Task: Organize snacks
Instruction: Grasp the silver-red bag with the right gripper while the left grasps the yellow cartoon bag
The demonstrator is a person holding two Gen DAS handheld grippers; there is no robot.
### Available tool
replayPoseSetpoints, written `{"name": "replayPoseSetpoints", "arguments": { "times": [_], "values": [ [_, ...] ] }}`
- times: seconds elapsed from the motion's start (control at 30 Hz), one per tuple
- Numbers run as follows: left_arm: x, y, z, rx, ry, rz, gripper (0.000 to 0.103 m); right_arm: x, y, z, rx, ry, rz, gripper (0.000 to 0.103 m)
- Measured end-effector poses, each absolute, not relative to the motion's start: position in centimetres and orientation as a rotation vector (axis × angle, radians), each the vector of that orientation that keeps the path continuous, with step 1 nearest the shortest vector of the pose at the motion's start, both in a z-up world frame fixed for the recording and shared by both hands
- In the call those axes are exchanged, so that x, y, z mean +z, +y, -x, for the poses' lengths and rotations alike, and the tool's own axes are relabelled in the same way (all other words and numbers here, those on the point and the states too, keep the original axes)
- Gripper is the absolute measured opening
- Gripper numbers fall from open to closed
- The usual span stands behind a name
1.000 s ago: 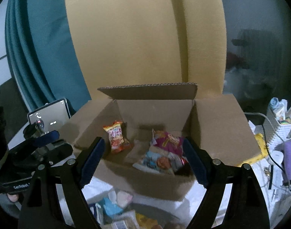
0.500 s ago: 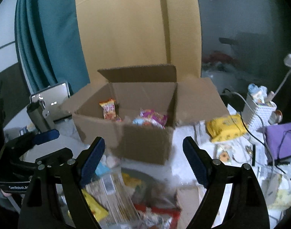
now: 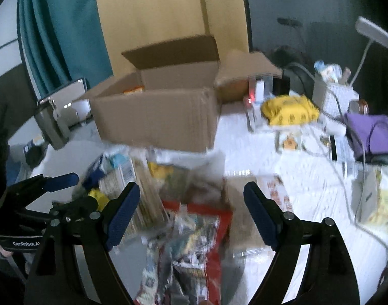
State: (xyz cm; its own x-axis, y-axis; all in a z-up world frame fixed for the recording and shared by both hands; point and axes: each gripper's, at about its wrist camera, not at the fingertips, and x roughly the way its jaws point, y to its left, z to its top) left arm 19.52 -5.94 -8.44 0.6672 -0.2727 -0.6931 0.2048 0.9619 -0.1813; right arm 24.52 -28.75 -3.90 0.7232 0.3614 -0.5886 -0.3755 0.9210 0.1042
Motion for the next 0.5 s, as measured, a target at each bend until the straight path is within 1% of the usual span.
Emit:
{"name": "replayPoseSetpoints", "arguments": {
  "times": [0.2, 0.4, 0.47, 0.5],
  "values": [
    [-11.0, -6.6, -18.3, -0.212, 0.834, 0.037, 0.080, -7.0, -29.6, -23.5, 0.413, 0.712, 0.007, 0.086],
    [-12.0, -7.1, -17.7, -0.201, 0.833, -0.024, 0.080, -9.6, -29.6, -22.7, 0.430, 0.773, -0.011, 0.086],
    [-12.6, -7.0, -17.9, -0.198, 0.860, -0.027, 0.087, -10.2, -29.3, -22.4, 0.432, 0.788, -0.011, 0.086],
    [-13.4, -6.9, -18.2, -0.187, 0.900, -0.019, 0.088, -10.4, -29.2, -22.2, 0.435, 0.793, -0.009, 0.086]
  ]
}}
